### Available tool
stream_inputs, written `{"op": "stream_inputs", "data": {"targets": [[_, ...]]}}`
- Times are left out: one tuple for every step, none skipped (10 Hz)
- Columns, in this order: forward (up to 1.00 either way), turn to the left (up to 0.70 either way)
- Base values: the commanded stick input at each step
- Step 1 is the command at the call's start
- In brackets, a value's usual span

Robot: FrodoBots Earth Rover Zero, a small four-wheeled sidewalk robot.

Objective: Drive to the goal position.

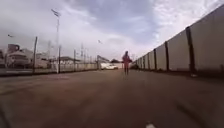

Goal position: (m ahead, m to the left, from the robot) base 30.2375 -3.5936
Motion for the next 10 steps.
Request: {"op": "stream_inputs", "data": {"targets": [[1.0, 0.0], [1.0, 0.0], [1.0, 0.0], [1.0, 0.0], [1.0, 0.0], [1.0, 0.0], [1.0, 0.0], [1.0, 0.0], [1.0, 0.0], [1.0, 0.0]]}}
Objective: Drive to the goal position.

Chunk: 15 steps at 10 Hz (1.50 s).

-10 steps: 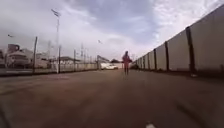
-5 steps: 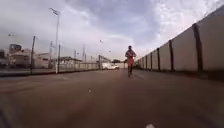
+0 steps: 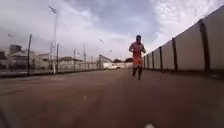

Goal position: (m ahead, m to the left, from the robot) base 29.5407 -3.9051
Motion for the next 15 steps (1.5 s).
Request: {"op": "stream_inputs", "data": {"targets": [[1.0, 0.0], [1.0, 0.0], [1.0, 0.0], [1.0, -0.05], [1.0, -0.36], [1.0, -0.4], [1.0, -0.4], [1.0, -0.4], [1.0, -0.32], [1.0, -0.23], [1.0, -0.14], [1.0, -0.06], [1.0, 0.0], [1.0, 0.0], [1.0, 0.0]]}}
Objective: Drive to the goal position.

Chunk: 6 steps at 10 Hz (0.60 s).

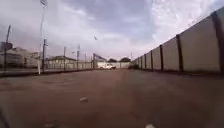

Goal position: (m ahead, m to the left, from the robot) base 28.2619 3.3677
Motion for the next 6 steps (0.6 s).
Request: {"op": "stream_inputs", "data": {"targets": [[1.0, 0.0], [1.0, 0.0], [1.0, 0.0], [1.0, 0.0], [1.0, 0.0], [1.0, 0.0]]}}
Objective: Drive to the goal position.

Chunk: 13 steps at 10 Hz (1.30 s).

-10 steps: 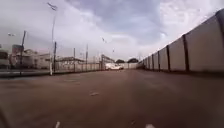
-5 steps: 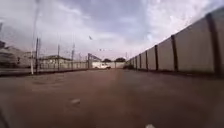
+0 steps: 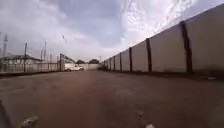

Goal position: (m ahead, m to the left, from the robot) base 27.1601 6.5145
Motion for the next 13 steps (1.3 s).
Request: {"op": "stream_inputs", "data": {"targets": [[1.0, 0.0], [1.0, 0.0], [1.0, 0.0], [1.0, 0.0], [1.0, 0.0], [1.0, 0.0], [1.0, 0.0], [1.0, 0.0], [1.0, 0.0], [1.0, 0.0], [1.0, 0.0], [1.0, 0.0], [1.0, 0.0]]}}
